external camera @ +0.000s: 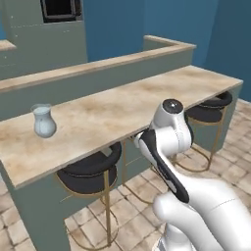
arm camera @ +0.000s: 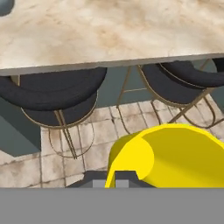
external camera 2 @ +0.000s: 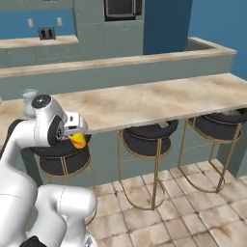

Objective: Place the pitcher and cup on the dining counter for serving.

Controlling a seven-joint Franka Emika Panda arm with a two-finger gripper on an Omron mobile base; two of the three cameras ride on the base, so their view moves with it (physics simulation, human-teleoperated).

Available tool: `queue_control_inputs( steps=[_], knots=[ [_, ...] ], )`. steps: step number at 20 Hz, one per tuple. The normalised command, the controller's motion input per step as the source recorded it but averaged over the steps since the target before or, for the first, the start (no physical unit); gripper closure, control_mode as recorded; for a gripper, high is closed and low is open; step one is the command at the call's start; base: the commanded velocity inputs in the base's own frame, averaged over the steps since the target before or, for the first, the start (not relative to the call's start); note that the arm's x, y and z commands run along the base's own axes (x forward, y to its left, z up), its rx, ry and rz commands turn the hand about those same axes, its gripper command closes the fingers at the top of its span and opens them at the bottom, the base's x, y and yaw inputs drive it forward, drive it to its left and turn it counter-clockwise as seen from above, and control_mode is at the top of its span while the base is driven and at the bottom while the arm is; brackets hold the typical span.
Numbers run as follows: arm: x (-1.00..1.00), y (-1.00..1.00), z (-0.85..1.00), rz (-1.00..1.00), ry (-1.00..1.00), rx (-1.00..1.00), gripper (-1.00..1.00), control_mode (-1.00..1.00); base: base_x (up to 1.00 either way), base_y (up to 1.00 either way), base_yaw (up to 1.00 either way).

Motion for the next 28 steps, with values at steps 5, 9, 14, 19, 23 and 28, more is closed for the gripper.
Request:
queue_control_inputs(
  steps=[5,9,14,19,23,28],
  knots=[
    [0.0,0.0,0.0,0.0,0.0,0.0,1.0,1.0,0.74,-0.75,0.36],
    [0.0,0.0,0.0,0.0,0.0,0.0,1.0,1.0,0.94,-0.41,0.27],
    [0.0,0.0,0.0,0.0,0.0,0.0,1.0,1.0,0.96,-0.33,0.28],
    [0.35,-0.01,0.1,0.11,0.0,0.0,1.0,-1.0,0.57,-0.05,0.17],
    [0.85,0.0,0.19,0.2,0.0,0.0,1.0,-1.0,0.0,0.0,0.0],
    [0.84,0.0,0.01,0.15,0.05,0.0,1.0,-1.0,0.0,0.0,0.0]
  ],
)
